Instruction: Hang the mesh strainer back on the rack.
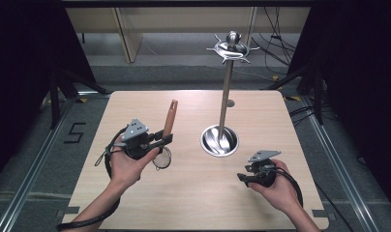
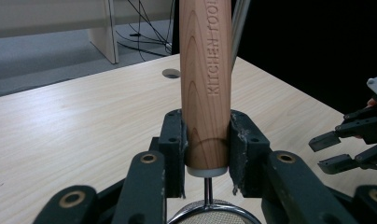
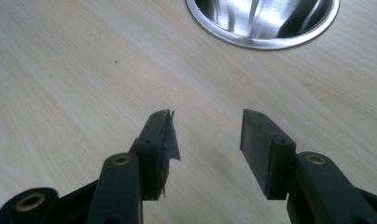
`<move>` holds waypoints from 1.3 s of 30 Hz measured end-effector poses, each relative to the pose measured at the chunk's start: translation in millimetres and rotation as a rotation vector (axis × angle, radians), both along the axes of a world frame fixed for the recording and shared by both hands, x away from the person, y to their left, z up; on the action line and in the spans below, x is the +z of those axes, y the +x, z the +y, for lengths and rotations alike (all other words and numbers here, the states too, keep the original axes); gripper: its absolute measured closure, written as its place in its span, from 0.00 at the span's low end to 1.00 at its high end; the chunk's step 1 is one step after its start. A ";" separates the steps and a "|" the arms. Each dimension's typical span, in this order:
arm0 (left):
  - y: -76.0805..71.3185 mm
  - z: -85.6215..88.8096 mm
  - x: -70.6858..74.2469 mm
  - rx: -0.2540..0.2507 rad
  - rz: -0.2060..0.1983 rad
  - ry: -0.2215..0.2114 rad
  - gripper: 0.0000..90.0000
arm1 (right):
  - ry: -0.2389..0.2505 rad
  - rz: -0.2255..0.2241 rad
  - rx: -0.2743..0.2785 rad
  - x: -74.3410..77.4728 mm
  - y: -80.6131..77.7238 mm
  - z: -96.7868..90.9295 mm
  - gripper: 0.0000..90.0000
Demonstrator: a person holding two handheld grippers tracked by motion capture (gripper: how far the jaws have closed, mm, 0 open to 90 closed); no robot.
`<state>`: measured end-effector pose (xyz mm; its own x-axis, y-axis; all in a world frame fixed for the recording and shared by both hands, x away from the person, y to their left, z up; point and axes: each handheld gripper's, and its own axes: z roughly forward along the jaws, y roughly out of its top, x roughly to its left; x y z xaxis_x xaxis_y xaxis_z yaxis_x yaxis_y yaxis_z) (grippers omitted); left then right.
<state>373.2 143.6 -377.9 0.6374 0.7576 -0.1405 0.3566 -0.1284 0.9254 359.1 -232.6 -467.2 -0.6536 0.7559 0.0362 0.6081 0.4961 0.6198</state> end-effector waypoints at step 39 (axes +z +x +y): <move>3.2 -18.7 44.0 -0.011 -0.165 0.001 0.76 | 0.014 -0.028 -0.012 0.7 0.7 -2.0 0.59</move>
<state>376.4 124.9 -333.9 0.6599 0.7507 -0.0323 0.1980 -0.1322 0.9713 359.8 -234.5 -466.5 -0.6454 0.7633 0.0286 0.5965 0.4802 0.6432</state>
